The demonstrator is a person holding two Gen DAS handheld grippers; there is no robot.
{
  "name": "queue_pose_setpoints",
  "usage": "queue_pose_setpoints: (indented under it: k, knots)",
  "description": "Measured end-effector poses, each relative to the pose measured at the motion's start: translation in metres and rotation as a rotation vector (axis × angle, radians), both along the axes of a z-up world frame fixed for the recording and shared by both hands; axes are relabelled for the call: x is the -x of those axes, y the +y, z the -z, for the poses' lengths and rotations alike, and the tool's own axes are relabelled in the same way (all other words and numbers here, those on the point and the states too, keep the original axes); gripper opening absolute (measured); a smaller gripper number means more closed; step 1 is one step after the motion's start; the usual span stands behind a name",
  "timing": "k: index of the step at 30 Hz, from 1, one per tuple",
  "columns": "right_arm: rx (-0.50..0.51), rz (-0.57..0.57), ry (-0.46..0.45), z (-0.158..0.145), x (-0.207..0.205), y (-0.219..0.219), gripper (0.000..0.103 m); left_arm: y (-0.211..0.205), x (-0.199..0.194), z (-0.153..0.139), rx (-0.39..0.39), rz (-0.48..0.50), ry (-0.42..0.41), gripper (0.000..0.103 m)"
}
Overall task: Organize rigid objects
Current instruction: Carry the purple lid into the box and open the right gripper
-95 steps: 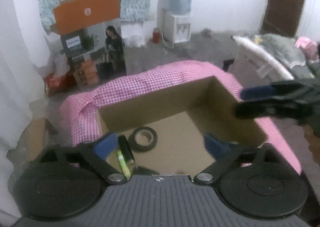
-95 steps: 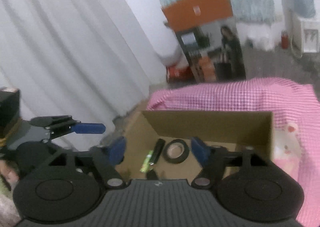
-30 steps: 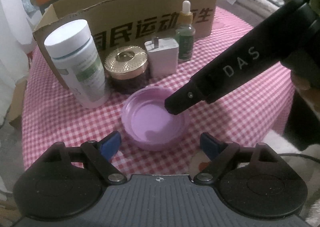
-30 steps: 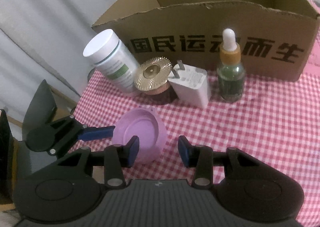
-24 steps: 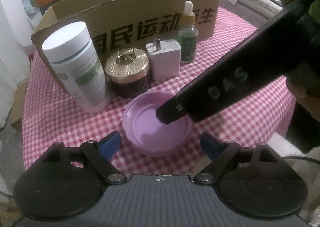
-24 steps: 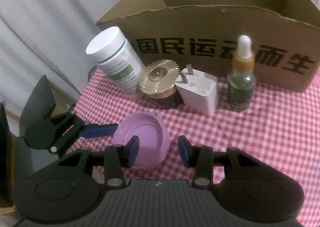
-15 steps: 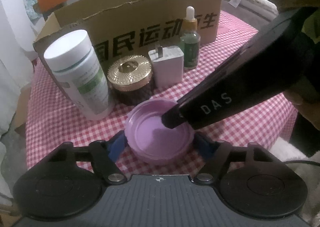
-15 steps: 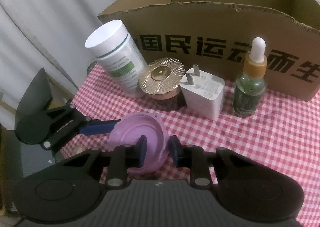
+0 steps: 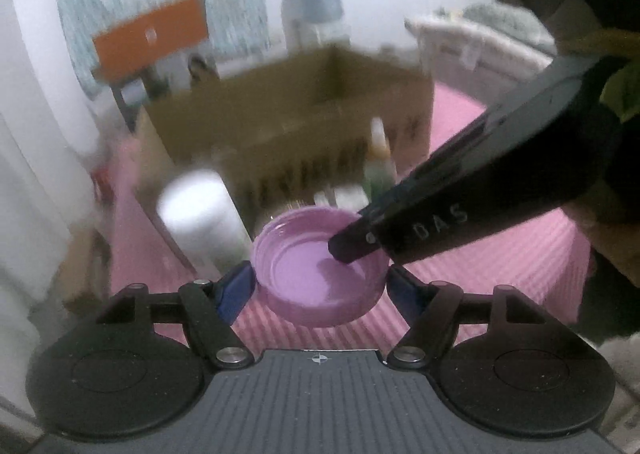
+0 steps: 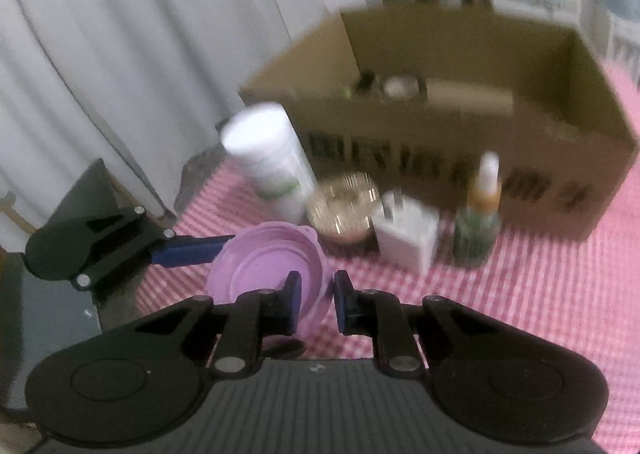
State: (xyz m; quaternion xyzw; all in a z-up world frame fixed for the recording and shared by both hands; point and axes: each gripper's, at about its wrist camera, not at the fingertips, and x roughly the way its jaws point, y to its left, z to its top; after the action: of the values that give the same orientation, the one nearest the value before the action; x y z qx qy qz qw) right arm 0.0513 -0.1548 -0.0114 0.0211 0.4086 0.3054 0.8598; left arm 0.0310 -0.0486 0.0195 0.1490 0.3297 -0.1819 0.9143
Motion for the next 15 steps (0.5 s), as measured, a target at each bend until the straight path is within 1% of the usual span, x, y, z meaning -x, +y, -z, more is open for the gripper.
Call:
queue_pose_setpoints:
  k: [2,5,8,12,14,15]
  knots:
    - [-0.011,-0.013,-0.05,-0.021,0.0,0.0,0.019,0.003,0.0,-0.019,-0.013,0.005,-0.055,0.073]
    - [-0.027,-0.028,-0.109,-0.052,-0.008,0.001,0.019,0.005,-0.009,-0.043,-0.039,0.016,-0.117,0.073]
    - [-0.036,-0.037,-0.126,-0.073,-0.026,0.003,0.019,0.006,-0.029,-0.059,-0.047,0.027,-0.13,0.073]
    - [-0.036,-0.042,-0.093,-0.09,-0.066,0.006,0.019,0.007,-0.066,-0.07,-0.059,0.044,-0.108,0.073]
    - [-0.04,-0.042,-0.057,-0.091,-0.09,0.006,0.019,0.008,-0.09,-0.072,-0.066,0.047,-0.071,0.073]
    - [-0.046,-0.042,-0.031,-0.09,-0.104,0.007,0.019,0.008,-0.105,-0.071,-0.065,0.047,-0.034,0.073]
